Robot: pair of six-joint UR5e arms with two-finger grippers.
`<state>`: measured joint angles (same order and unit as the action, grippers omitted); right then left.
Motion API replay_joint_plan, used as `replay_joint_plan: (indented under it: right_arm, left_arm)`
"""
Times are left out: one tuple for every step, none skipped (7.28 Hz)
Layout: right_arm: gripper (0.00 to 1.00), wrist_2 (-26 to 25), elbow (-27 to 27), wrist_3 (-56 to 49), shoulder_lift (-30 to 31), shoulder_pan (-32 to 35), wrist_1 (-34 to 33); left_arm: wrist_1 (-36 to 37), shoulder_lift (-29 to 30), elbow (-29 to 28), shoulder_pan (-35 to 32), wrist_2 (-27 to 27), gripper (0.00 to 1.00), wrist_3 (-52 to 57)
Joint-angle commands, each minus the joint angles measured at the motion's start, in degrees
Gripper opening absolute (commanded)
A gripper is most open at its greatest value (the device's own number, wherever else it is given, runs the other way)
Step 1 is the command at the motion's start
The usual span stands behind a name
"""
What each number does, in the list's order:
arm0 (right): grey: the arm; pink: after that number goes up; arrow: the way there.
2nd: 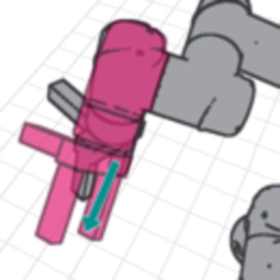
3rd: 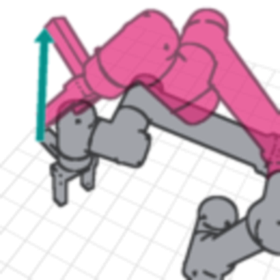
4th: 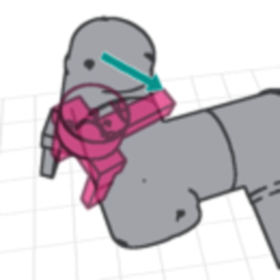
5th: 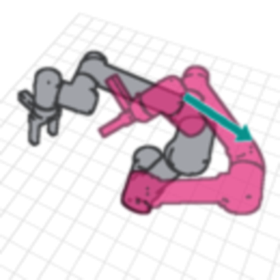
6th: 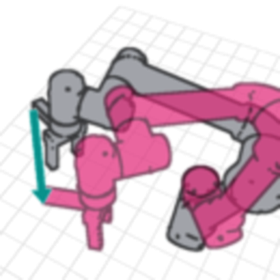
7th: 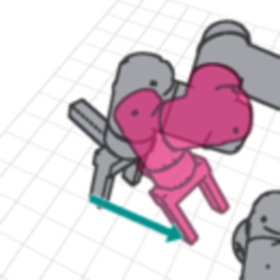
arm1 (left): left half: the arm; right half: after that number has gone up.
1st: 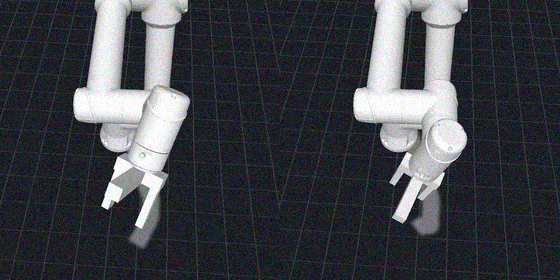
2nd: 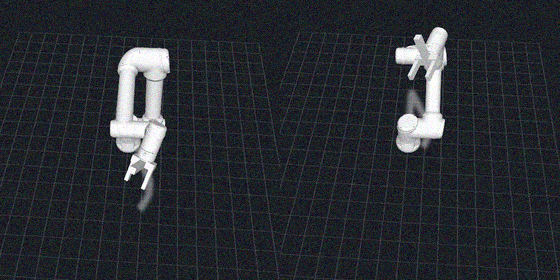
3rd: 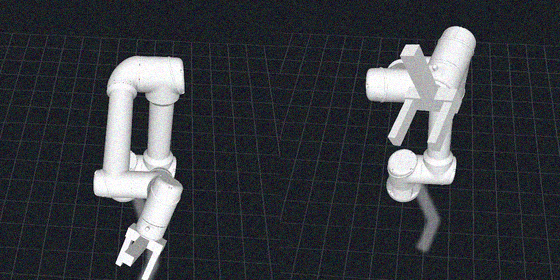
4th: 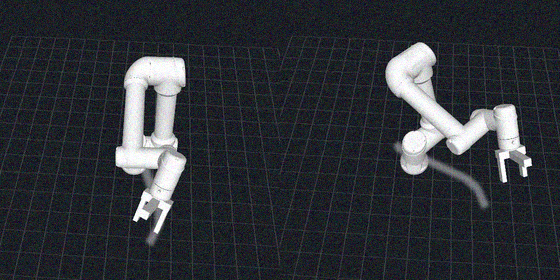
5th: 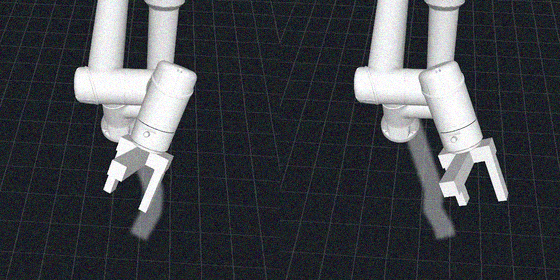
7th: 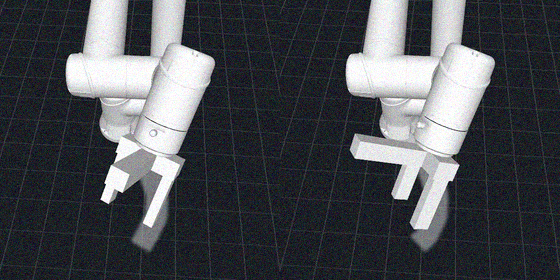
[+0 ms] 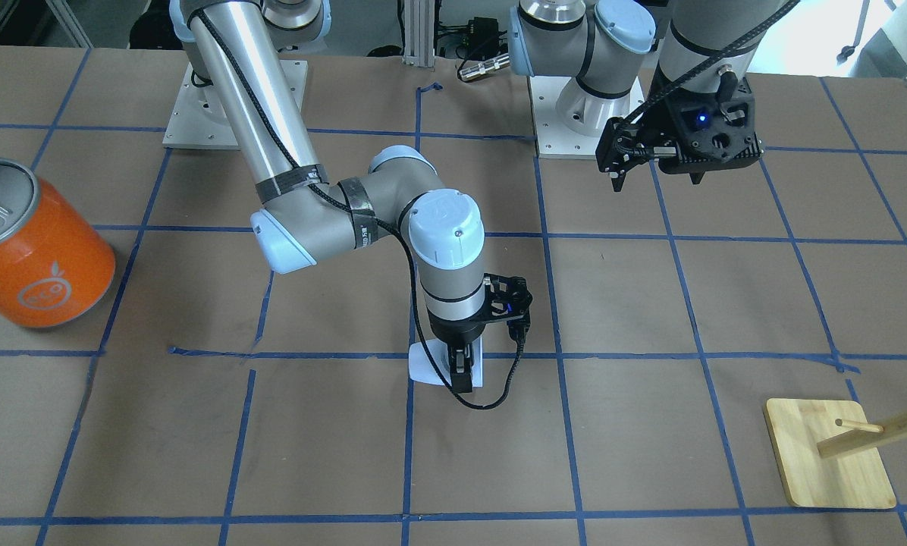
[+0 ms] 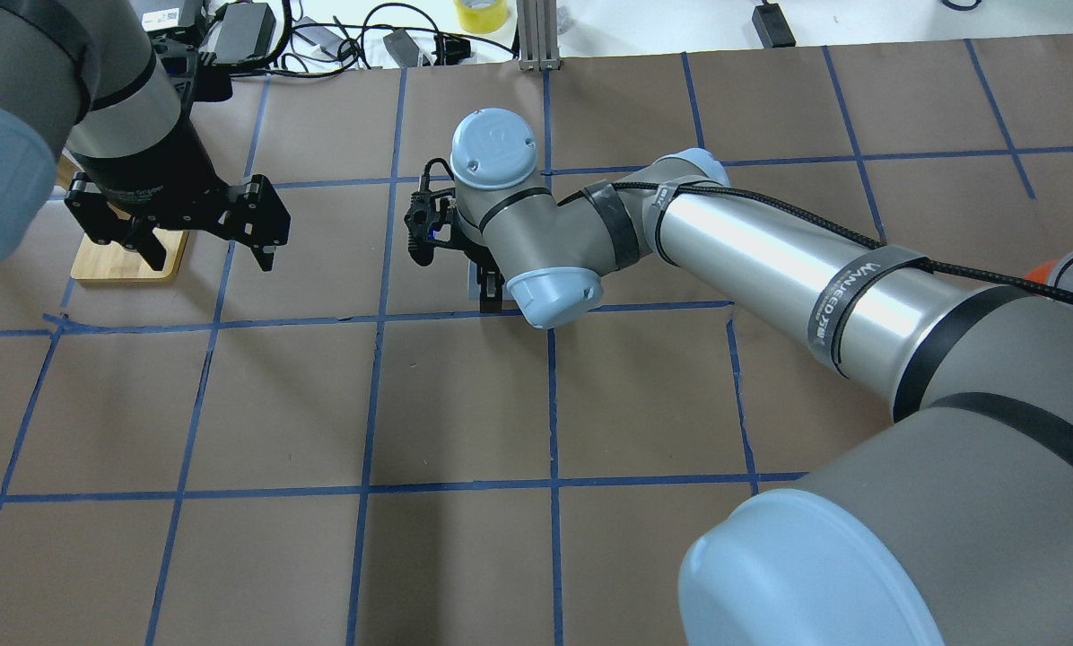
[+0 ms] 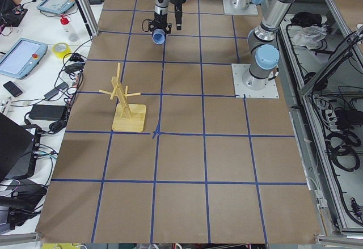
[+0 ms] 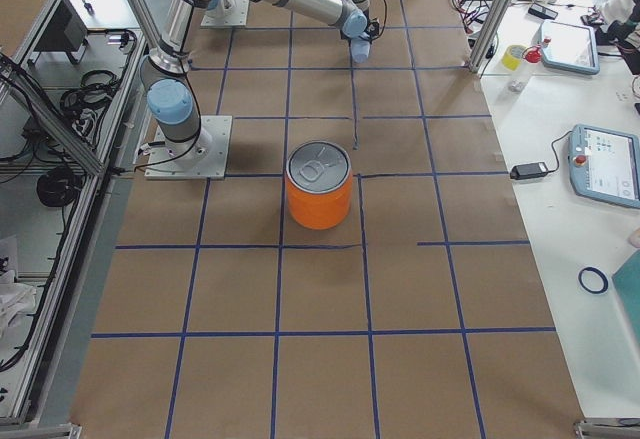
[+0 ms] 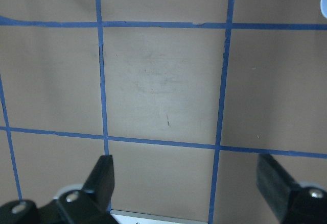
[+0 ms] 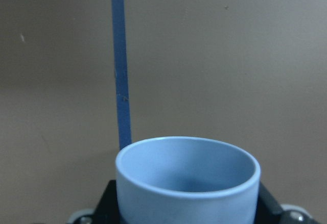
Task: Flip cup
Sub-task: 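Lower the cup and lay it on its side, opening the right gripper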
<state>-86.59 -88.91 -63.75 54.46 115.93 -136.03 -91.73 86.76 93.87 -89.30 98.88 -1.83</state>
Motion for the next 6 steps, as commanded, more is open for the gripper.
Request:
replay_joint_plan:
  right_arm:
    - [0.0,0.45,-1.01,-0.41,0.21,-0.09,-1.6]
    - [0.18,1.58,-1.01,-0.33,0.04,-0.09,-1.6]
    - [0.41,3.16,-1.01,0.02,0.03,-0.18,-1.69]
    - [0.73,2.83,-0.92,0.11,0.21,-0.35,-1.6]
    - [0.92,2.3,-0.92,0.2,0.38,-0.35,-1.6]
    - [0.99,2.13,-1.01,0.64,0.39,-0.44,-1.52]
  left_arm:
    - [0.06,0.07,0.0,0.0,0.0,1.0,-0.02]
    - [0.06,0.07,0.0,0.09,0.0,1.0,0.07]
    - [-0.03,0.07,0.0,0.09,0.0,1.0,0.07]
    - [0.06,0.07,0.0,0.09,0.0,1.0,0.07]
    - [0.06,0.07,0.0,0.09,-0.09,1.0,0.07]
    - [0.32,0.07,0.0,0.09,-0.35,1.0,-0.02]
